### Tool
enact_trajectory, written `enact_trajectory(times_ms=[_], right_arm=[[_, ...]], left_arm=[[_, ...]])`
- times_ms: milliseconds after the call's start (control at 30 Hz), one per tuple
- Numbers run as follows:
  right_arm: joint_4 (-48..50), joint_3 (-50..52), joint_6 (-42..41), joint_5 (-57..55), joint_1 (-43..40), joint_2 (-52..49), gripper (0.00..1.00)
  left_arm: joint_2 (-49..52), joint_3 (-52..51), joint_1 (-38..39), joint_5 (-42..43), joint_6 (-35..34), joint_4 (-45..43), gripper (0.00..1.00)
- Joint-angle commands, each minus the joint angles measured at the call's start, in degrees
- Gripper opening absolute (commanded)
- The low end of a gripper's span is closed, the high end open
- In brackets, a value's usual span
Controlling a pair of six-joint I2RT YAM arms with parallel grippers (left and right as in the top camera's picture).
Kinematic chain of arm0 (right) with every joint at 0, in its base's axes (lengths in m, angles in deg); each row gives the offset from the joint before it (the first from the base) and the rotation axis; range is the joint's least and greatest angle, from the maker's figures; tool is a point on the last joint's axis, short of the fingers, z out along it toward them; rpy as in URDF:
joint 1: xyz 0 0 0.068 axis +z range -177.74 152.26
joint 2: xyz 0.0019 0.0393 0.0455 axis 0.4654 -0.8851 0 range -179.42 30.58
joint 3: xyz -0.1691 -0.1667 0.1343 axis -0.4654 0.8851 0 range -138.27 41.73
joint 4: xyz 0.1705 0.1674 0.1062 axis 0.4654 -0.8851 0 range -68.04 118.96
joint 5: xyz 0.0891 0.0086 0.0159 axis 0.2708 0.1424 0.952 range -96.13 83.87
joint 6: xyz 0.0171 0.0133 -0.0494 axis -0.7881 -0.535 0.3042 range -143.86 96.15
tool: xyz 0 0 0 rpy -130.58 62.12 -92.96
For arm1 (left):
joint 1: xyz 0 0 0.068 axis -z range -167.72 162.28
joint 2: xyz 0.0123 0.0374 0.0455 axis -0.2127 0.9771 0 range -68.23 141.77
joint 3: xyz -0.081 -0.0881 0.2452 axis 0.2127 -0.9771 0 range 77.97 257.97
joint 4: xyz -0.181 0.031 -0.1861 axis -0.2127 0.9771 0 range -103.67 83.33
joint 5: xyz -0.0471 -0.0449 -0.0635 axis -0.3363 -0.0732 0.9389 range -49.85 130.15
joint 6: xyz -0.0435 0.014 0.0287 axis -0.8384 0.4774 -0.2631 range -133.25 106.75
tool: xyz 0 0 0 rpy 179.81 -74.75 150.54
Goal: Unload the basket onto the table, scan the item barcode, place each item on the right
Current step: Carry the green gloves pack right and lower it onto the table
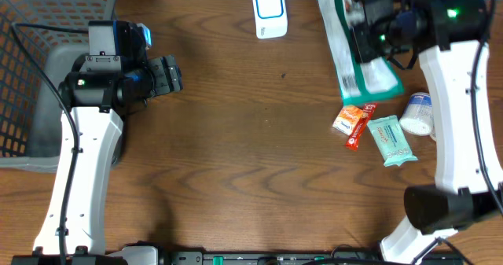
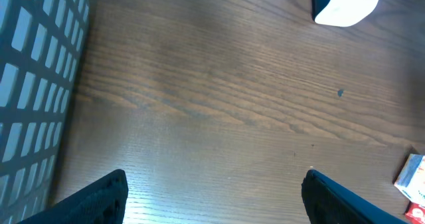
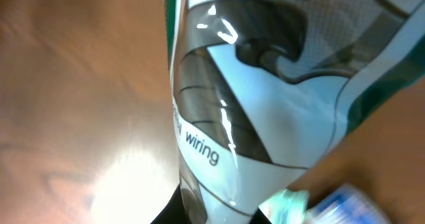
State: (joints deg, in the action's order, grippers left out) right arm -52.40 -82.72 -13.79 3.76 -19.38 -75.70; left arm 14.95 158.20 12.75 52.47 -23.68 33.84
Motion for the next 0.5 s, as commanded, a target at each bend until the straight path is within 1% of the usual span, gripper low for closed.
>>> enact_trajectory(times_ms=[0, 33, 133, 200, 333, 367, 400, 433, 467], right_arm=[[1.31, 11.37, -3.04, 4.13, -4.87, -2.62, 0.01], [4.68, 17.75, -4.66, 4.13, -6.49, -2.62, 0.01], [11.37, 27.15, -7.15, 4.15, -8.90, -2.62, 0.01], [14.49, 30.88, -7.48, 4.13, -9.94, -2.62, 0.03], [16.65, 34.29, -7.48, 4.13, -10.95, -2.62, 0.48], [16.63, 34.53, -7.45, 4.13, -10.99, -2.62, 0.57], [16.39, 34.67, -7.43, 4.11, -11.02, -2.62, 0.75], [16.09, 34.67, -6.95, 4.07, -11.06, -2.62, 0.99], [16.09, 34.67, -6.51, 4.07, -11.06, -2.62, 0.99]], left_arm=[[0.04, -0.09, -0.20, 0.11, 0.55, -0.04, 0.84], [0.04, -0.09, -0.20, 0.11, 0.55, -0.04, 0.85], [0.04, -0.09, -0.20, 0.11, 0.55, -0.02, 0.84], [0.04, -0.09, -0.20, 0.11, 0.55, -0.02, 0.85], [0.04, -0.09, -0.20, 0.11, 0.55, -0.02, 0.84], [0.04, -0.09, -0.17, 0.11, 0.55, -0.04, 0.84], [0.04, -0.09, -0.20, 0.11, 0.55, -0.04, 0.84], [0.04, -0.09, -0.20, 0.11, 0.55, -0.04, 0.84], [0.04, -0.09, -0.20, 0.11, 0.55, -0.04, 0.85]])
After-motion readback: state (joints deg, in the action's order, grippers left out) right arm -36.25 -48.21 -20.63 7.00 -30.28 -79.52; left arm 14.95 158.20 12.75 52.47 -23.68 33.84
